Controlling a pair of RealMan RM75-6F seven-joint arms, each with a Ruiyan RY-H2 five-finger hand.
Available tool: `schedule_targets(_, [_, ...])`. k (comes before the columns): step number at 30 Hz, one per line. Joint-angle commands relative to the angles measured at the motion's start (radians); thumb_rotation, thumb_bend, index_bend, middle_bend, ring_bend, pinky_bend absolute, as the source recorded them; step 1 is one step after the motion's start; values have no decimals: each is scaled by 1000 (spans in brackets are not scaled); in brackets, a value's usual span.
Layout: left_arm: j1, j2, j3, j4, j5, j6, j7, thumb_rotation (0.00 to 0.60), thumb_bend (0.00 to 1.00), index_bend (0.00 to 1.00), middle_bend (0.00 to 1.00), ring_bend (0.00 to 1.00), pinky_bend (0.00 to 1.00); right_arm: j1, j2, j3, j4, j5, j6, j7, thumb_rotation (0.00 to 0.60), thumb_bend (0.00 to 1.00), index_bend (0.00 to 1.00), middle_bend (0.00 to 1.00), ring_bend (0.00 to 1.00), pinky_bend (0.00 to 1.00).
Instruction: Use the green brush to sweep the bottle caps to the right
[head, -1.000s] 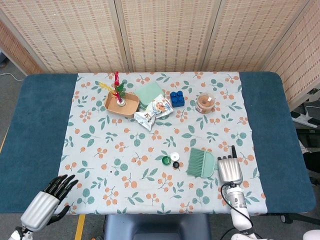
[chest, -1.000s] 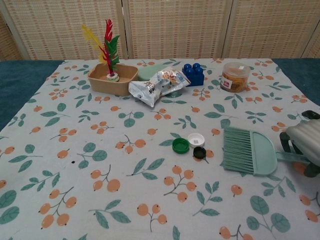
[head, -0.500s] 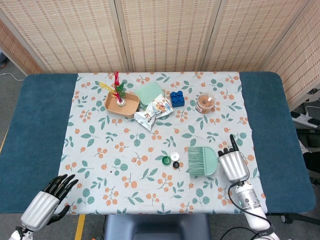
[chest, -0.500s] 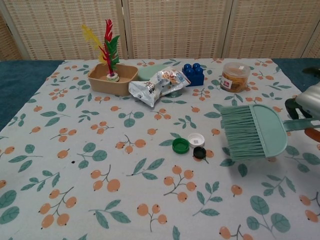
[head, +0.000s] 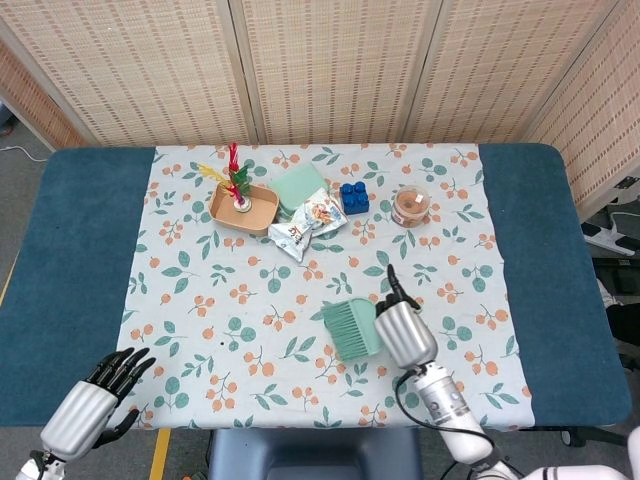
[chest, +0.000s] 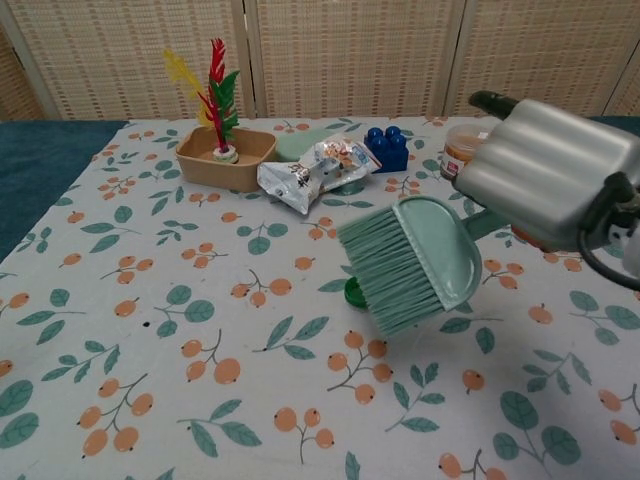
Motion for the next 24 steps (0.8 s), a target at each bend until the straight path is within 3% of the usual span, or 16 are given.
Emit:
schedule_targets(1, [-2,4,-2,3,-4,1,-11,600,386,0,0,0,116,104,-151,61,-6,154,5,-199,600,439,1000,828,569,0])
schedule_targets(12, [-8,4,-3,5,-13,-10,-24,600,386,0,0,0,116,210,-316,107,90,378,148,-387,600,439,1000,828,569,0])
schedule_targets(24, [-17,-2,-15,10,-40,-31,-27,600,387,0,0,0,116,302,-371,106,238,505,160,-395,600,439,1000,828,569,0])
